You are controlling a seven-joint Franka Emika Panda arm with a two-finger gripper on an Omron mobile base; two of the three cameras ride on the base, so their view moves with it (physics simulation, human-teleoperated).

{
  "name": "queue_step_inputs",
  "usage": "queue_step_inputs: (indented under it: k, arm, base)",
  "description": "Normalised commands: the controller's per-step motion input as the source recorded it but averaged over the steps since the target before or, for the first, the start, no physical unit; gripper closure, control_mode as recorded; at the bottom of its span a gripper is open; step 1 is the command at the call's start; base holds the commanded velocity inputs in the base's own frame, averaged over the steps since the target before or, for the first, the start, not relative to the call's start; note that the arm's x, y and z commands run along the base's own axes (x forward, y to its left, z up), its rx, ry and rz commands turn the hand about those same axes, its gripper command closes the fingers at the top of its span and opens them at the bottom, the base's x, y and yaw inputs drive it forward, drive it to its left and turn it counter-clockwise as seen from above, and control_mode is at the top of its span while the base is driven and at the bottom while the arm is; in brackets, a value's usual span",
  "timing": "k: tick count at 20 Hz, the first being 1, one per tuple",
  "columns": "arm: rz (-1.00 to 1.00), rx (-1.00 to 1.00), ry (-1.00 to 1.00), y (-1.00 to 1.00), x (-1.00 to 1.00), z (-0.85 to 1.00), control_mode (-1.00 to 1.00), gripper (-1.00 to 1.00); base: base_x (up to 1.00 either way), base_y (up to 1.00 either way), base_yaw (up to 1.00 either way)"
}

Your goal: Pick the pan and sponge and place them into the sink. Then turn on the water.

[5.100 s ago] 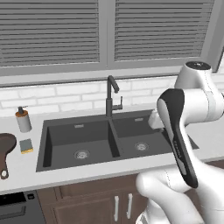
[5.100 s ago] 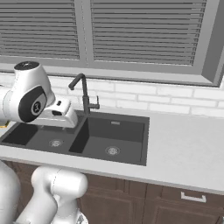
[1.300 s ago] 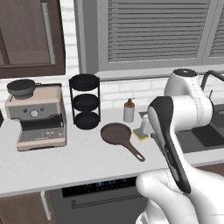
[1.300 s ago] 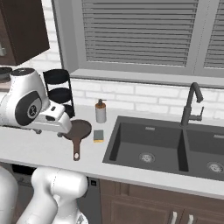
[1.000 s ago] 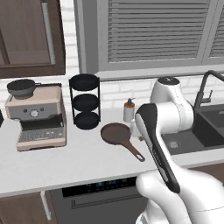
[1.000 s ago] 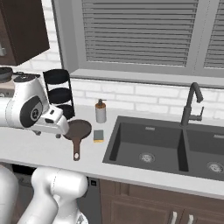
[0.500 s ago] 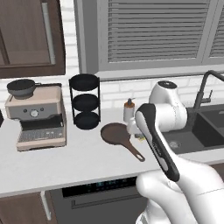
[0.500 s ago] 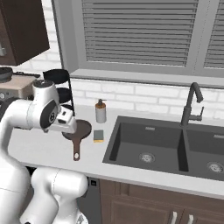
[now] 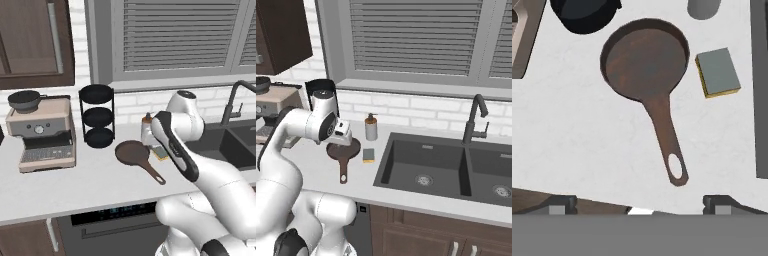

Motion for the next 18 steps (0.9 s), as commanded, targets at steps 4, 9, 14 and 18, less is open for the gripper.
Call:
queue_step_inputs:
  k: [4, 9, 14, 18]
  arm:
    - [0.06, 0.03, 0.04, 0.0, 0.41, -0.21, -1.0, -1.0]
    - [0.07, 0.03, 0.08, 0.0, 0.32, -0.26, -1.0, -1.0]
    - [0.02, -0.02, 0.04, 0.01, 0.09, -0.44, -1.0, -1.0]
    - [0.0, -0.11, 0.1, 0.0, 0.0, -0.36, -1.0, -1.0]
  base:
    - [0.0, 0.0, 0.0]
    - [0.0, 0.0, 0.0]
    - [0.0, 0.0, 0.0]
    - [0.0, 0.0, 0.0]
